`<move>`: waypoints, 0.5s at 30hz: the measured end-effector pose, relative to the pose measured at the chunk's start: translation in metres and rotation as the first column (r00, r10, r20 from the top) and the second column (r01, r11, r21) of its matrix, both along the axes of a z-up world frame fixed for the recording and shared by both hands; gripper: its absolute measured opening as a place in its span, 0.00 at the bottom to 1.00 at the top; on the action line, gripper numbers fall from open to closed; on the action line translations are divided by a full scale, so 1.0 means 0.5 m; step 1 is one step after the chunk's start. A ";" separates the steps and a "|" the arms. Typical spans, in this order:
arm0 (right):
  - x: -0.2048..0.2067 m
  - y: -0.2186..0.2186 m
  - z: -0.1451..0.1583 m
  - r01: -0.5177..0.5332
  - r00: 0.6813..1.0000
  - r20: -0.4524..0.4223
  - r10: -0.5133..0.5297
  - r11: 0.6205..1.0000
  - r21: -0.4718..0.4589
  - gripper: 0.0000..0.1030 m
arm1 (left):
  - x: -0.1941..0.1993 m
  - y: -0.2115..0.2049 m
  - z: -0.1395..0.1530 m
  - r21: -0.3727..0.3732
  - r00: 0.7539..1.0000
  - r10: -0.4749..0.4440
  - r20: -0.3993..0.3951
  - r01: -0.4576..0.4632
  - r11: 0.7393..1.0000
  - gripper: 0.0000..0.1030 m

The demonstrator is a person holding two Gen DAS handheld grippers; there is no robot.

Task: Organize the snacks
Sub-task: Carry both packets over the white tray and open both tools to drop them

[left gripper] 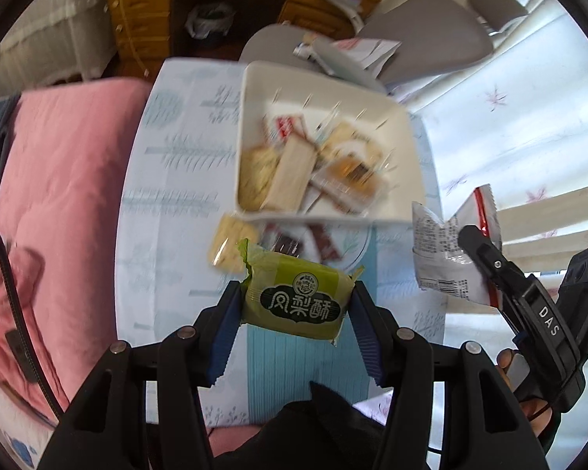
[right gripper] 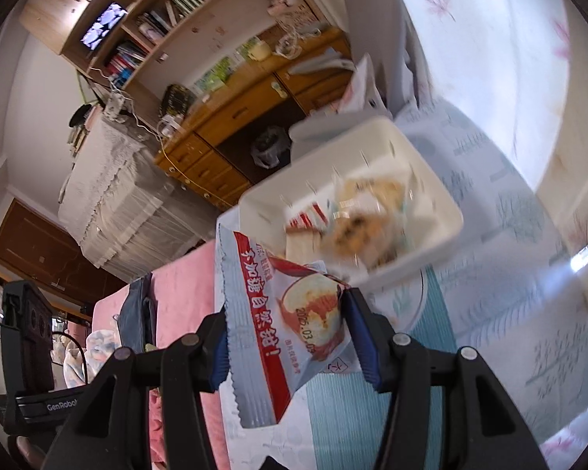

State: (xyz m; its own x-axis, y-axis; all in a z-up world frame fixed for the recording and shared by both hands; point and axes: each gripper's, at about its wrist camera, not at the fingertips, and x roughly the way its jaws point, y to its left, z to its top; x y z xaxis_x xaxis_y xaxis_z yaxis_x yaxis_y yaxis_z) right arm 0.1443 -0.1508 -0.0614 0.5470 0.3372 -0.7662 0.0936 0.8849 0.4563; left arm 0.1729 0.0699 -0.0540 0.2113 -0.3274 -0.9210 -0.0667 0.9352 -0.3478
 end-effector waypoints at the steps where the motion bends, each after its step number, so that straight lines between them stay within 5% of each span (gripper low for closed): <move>1: 0.011 -0.002 0.008 -0.006 1.000 0.013 0.006 1.000 -0.009 0.51 | 0.009 -0.007 0.007 -0.001 1.000 -0.003 0.009 0.003 1.000 0.51; 6: 0.051 -0.009 0.020 -0.040 0.997 0.061 0.044 0.997 -0.062 0.51 | 0.058 -0.049 0.031 -0.040 0.996 -0.005 0.088 0.009 0.999 0.52; 15: 0.113 -0.044 -0.004 -0.085 0.989 0.114 0.097 0.990 -0.111 0.51 | 0.147 -0.100 -0.009 -0.055 0.987 0.025 0.156 -0.016 0.998 0.52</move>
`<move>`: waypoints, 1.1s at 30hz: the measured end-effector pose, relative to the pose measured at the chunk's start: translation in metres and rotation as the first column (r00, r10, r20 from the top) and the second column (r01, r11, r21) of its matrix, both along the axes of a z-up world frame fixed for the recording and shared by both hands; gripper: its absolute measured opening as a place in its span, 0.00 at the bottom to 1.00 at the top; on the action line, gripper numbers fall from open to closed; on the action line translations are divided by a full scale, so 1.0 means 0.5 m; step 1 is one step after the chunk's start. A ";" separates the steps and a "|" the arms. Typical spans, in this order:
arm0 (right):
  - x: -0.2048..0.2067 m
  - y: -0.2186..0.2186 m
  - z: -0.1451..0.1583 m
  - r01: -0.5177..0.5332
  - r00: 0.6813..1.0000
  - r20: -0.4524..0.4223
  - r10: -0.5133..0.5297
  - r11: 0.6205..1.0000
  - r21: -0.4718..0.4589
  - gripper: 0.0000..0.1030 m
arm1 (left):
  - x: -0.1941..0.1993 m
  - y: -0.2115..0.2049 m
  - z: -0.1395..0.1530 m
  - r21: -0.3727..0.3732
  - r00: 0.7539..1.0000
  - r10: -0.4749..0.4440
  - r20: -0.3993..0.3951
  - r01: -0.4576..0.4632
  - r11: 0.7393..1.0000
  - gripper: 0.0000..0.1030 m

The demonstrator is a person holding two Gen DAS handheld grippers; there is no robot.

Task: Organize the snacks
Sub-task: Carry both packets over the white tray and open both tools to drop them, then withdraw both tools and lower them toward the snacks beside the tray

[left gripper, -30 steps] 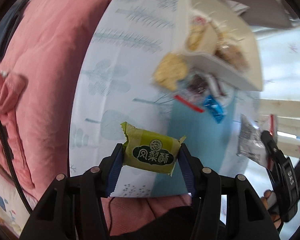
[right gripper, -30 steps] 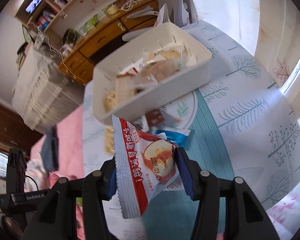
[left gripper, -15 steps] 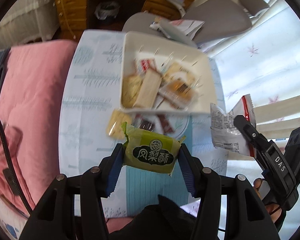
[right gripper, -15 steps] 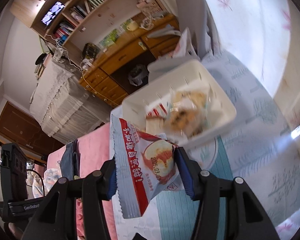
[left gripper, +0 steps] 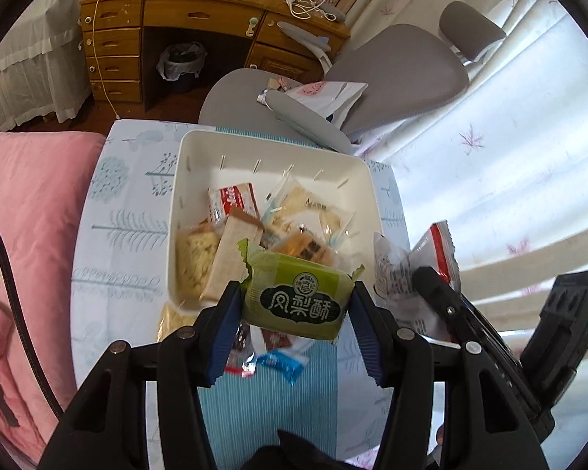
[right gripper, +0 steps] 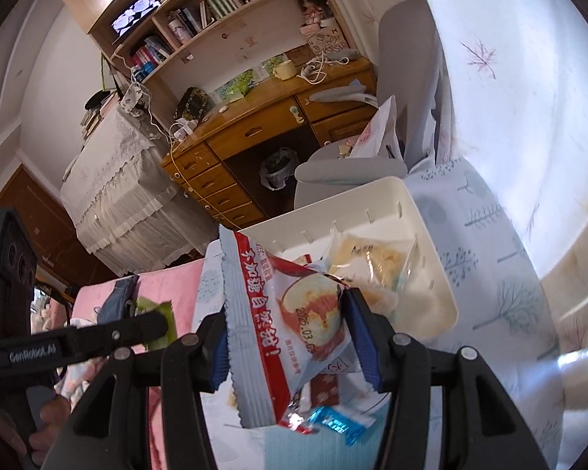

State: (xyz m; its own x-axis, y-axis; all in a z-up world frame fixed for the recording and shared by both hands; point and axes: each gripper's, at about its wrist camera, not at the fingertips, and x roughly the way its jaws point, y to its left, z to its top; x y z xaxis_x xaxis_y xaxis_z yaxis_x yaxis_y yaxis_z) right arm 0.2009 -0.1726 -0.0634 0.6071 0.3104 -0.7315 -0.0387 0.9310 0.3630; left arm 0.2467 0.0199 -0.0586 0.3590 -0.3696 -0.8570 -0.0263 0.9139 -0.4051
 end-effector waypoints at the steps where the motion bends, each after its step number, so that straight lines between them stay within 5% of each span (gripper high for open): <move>1: 0.006 -0.002 -0.004 -0.005 1.000 0.001 0.005 1.000 -0.005 0.51 | 0.010 -0.005 -0.011 0.007 1.000 0.008 0.001 -0.008 1.000 0.52; 15: 0.064 -0.070 -0.097 0.033 0.990 -0.141 -0.028 0.999 0.034 0.54 | 0.062 -0.049 -0.124 0.107 0.995 0.058 -0.084 -0.049 0.993 0.57; 18: 0.070 -0.077 -0.112 0.041 0.983 -0.182 -0.031 0.998 0.056 0.69 | 0.060 -0.047 -0.130 0.108 0.992 0.076 -0.105 -0.064 0.992 0.73; 21: 0.072 -0.077 -0.120 0.042 0.976 -0.214 -0.030 0.998 0.052 0.82 | 0.050 -0.045 -0.127 0.115 0.989 0.102 -0.110 -0.090 0.989 0.76; 33: 0.038 -0.083 -0.140 0.011 0.966 -0.260 0.014 0.995 0.096 0.82 | -0.021 -0.031 -0.139 0.139 0.967 0.197 -0.160 -0.175 0.975 0.77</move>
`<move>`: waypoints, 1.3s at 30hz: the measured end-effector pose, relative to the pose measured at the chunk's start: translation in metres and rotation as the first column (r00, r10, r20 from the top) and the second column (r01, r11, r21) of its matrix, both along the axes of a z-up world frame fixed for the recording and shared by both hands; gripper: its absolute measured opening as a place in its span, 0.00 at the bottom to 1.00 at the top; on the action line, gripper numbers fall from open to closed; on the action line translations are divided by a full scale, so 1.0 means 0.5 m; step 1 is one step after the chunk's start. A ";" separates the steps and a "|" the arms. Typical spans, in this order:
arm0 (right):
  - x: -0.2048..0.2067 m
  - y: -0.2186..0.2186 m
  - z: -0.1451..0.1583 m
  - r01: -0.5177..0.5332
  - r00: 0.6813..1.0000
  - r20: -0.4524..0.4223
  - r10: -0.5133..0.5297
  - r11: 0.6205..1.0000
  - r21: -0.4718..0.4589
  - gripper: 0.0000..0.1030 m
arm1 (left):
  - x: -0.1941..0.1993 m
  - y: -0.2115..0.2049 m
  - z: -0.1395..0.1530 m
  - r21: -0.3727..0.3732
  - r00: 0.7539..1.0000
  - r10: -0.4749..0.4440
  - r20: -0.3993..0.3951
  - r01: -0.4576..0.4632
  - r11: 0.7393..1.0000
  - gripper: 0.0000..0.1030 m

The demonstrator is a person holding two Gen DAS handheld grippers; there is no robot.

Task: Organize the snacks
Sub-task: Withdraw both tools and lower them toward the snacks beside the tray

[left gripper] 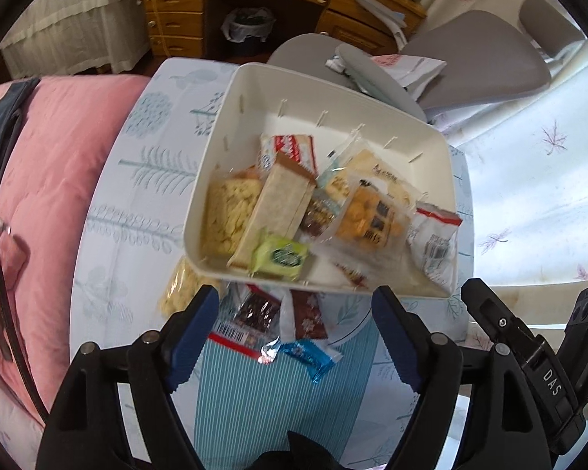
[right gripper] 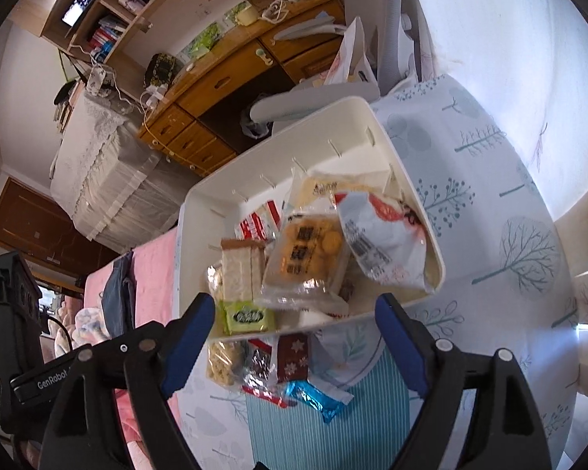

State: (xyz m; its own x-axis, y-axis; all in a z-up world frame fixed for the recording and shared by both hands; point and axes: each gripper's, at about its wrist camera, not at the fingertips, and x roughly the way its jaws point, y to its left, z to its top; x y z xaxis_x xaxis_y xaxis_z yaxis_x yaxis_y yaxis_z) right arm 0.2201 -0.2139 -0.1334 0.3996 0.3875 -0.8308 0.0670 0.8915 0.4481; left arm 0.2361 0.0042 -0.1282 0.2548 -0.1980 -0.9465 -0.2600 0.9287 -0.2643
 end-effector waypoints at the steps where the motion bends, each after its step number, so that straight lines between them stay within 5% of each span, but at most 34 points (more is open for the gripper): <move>1: -0.002 0.000 -0.002 -0.007 1.000 -0.004 0.007 1.000 0.001 0.82 | -0.008 0.001 -0.002 -0.001 1.000 0.011 -0.002 -0.011 1.000 0.77; 10: -0.050 0.016 -0.024 -0.108 0.994 -0.012 0.107 0.993 -0.049 0.82 | -0.096 0.019 -0.026 0.042 0.999 0.046 -0.025 -0.045 0.998 0.77; 21: -0.157 0.048 -0.053 -0.179 0.969 0.139 0.206 0.967 -0.180 0.82 | -0.164 0.041 -0.091 0.045 0.998 0.034 -0.055 -0.032 0.998 0.77; 33: -0.218 0.084 -0.099 -0.311 0.889 0.235 0.393 0.895 -0.319 0.82 | -0.138 0.055 -0.179 0.103 0.996 -0.011 -0.089 0.020 0.994 0.77; 39: -0.231 0.132 -0.141 -0.420 0.823 0.195 0.534 0.802 -0.424 0.82 | -0.101 0.079 -0.230 0.128 0.996 -0.012 -0.088 0.023 0.992 0.77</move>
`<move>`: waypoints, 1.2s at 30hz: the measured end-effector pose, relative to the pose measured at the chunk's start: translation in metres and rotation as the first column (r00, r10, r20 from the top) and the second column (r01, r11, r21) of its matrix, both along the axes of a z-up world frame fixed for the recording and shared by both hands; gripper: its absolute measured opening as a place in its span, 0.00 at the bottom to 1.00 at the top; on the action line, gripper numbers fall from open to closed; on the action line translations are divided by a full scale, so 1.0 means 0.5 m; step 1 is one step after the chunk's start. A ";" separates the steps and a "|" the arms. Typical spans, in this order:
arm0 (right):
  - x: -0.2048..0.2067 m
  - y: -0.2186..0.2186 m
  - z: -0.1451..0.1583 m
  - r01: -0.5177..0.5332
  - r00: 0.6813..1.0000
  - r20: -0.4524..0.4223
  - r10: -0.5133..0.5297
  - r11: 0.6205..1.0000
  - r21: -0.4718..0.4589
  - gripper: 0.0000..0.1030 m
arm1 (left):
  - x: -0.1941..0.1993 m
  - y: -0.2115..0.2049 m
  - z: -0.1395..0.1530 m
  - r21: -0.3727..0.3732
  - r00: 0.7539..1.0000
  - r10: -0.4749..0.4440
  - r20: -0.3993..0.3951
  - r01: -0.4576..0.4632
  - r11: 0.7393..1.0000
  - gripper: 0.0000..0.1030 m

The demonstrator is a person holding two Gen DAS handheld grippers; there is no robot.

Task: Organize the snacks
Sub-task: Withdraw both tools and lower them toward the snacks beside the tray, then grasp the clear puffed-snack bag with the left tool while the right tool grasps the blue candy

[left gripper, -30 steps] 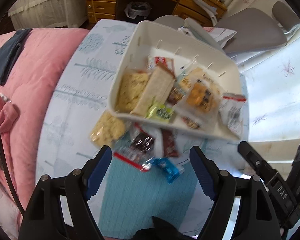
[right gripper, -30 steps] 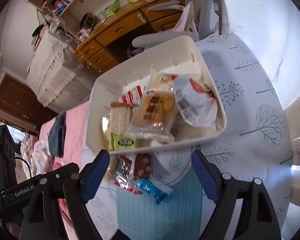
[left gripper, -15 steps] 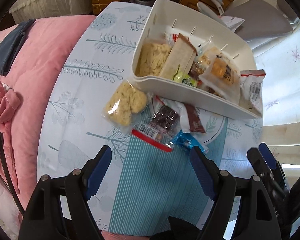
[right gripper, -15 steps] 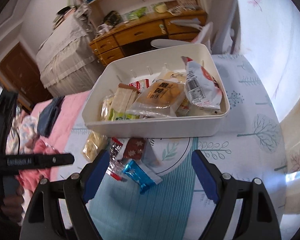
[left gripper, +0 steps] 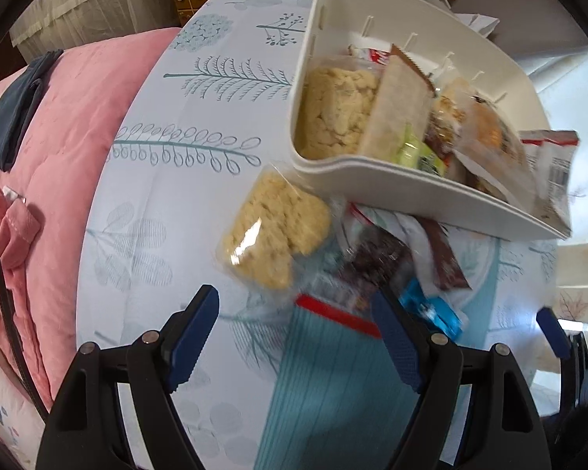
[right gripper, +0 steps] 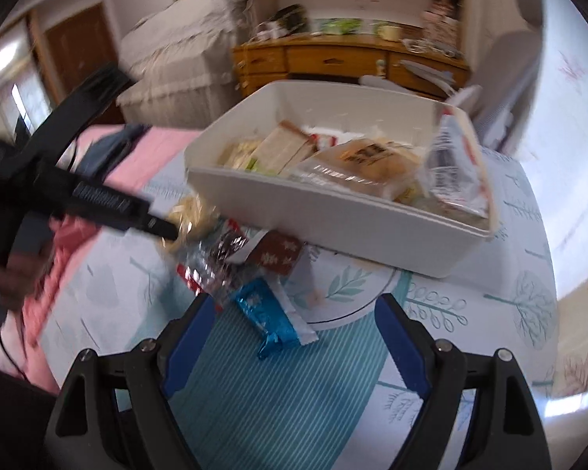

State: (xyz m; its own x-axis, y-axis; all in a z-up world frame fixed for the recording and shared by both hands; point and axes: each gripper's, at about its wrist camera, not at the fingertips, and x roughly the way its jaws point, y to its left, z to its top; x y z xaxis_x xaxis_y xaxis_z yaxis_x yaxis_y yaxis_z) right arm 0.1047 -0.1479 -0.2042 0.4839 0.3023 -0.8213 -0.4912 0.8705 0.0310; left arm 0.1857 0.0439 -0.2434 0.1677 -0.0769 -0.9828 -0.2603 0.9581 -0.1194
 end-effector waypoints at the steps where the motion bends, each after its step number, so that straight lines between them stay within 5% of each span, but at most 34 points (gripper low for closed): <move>1: 0.000 0.007 -0.006 -0.018 1.000 -0.004 0.018 1.000 -0.014 0.82 | 0.007 0.004 -0.007 0.005 1.000 0.000 -0.001 0.000 1.000 0.77; 17: 0.034 0.077 -0.117 -0.163 0.977 -0.161 0.140 0.977 -0.140 0.70 | 0.083 0.047 -0.097 -0.008 0.998 -0.024 -0.054 0.023 1.000 0.77; 27: 0.044 0.080 -0.143 -0.168 0.971 -0.202 0.131 0.969 -0.181 0.51 | 0.108 0.041 -0.117 0.011 0.999 -0.033 -0.021 0.033 0.999 0.76; 36: 0.052 0.092 -0.141 -0.179 0.963 -0.232 0.137 0.969 -0.171 0.34 | 0.096 0.029 -0.104 0.014 1.000 -0.020 -0.018 0.021 1.000 0.59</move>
State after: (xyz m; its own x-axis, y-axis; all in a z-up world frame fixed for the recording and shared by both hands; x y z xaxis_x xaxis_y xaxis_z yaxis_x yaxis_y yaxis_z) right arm 0.1304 -0.1021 -0.2745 0.2464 0.1899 -0.9504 -0.6229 0.7822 -0.0052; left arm 0.2339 0.0586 -0.2953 0.1482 -0.0659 -0.9868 -0.2425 0.9649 -0.1009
